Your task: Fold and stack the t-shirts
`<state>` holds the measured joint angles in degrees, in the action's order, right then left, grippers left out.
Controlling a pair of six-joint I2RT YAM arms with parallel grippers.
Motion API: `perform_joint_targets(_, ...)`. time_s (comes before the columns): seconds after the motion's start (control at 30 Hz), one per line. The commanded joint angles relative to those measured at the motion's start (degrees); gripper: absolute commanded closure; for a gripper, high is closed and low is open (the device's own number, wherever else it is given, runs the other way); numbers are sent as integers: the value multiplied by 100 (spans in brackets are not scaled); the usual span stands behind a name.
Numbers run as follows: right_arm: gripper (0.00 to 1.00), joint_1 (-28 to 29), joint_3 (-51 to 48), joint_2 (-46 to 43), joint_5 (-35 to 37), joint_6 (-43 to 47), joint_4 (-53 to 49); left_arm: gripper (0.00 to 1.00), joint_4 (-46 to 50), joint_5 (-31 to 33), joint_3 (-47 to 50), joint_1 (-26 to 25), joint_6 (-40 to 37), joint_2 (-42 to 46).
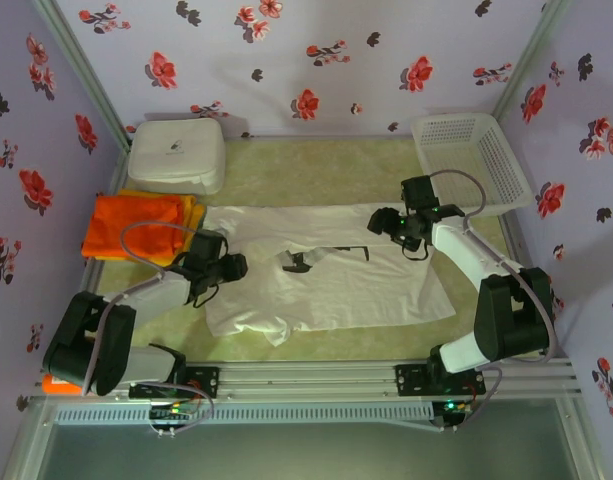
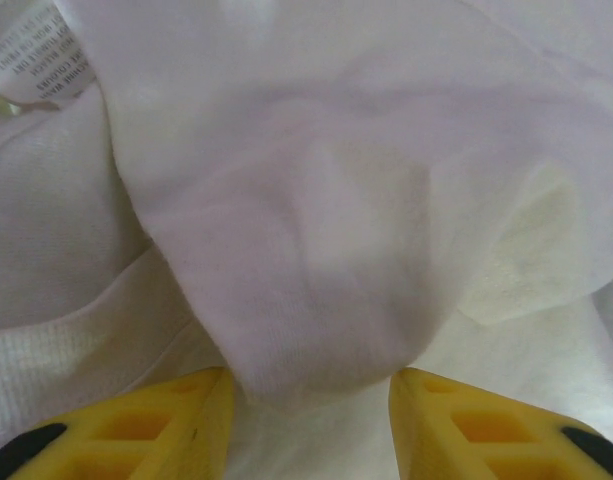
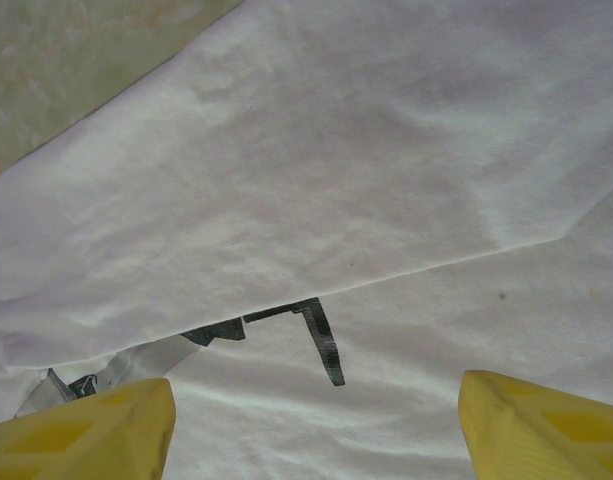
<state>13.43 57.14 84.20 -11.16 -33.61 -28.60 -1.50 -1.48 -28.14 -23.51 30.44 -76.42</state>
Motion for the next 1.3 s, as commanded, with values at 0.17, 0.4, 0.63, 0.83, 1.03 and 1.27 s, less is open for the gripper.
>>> perform_joint_targets(0.17,25,-134,-1,-27,-233,-17,-67,67,-61,96,-172,21,-106,22)
perform_joint_targets(0.4,26,-192,24,4,-298,-49,-27,87,243,96,-266,21,38,443)
perform_joint_targets(0.63,27,-245,-24,32,-326,-36,-51,100,882,-314,-556,26,435,710)
perform_joint_targets(0.83,27,-288,-67,-10,-326,-21,-67,100,1697,-1104,-801,261,1088,1173)
perform_joint_targets(1.03,27,-308,-92,51,-369,-41,-27,99,2337,-1759,-888,604,1584,1440)
perform_joint_targets(1.27,27,-306,-72,139,-426,-21,-35,95,2157,-2195,-576,811,1929,1293)
